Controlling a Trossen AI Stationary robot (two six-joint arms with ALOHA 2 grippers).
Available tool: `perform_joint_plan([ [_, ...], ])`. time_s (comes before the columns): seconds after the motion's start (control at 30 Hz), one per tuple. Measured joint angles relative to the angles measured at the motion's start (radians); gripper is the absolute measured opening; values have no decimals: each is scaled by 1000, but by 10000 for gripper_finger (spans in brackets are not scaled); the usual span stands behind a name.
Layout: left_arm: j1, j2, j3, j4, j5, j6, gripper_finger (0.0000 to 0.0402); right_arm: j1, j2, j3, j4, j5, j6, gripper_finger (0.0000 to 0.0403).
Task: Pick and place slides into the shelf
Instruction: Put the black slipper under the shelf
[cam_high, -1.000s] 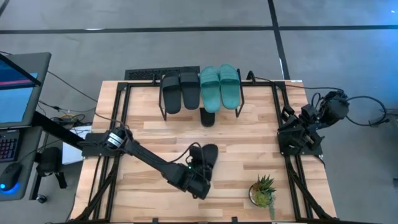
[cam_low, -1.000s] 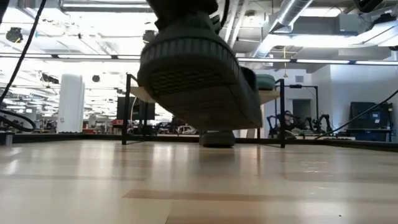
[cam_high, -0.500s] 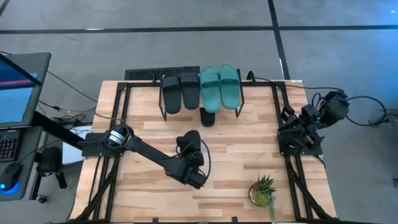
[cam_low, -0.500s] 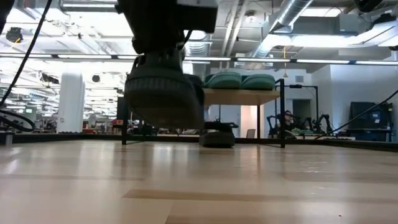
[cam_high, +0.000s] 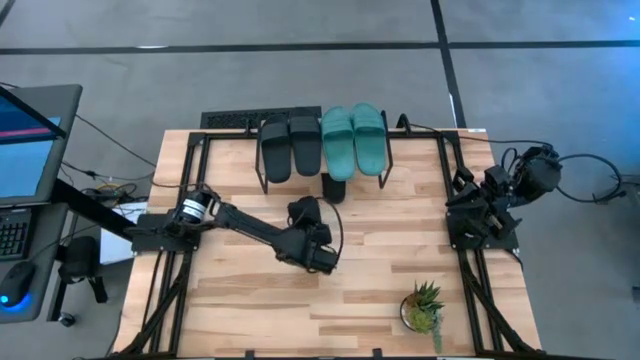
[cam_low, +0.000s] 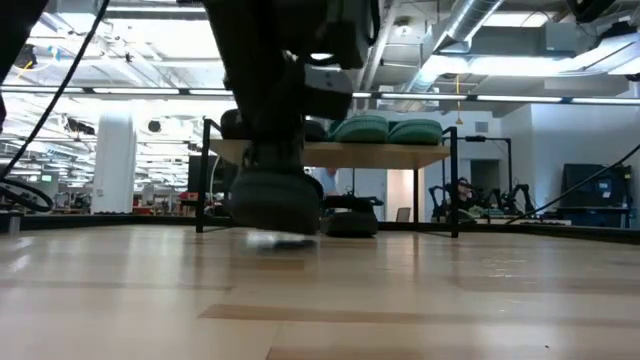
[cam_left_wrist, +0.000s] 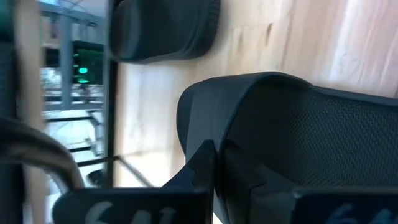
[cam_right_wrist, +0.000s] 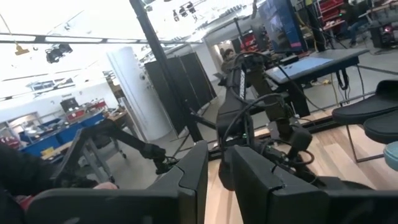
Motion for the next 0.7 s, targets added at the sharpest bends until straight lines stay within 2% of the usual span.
perform_joint_plan([
  [0.2,35,-1,-6,103,16,91,0,0,0,0,0,2,0,61],
  [0.53,71,-1,-6,99,41,104,0,0,0,0,0,2,-5,61],
  [0.7,97,-1,-5,101,98,103,0,0,0,0,-7,1,-7,61],
])
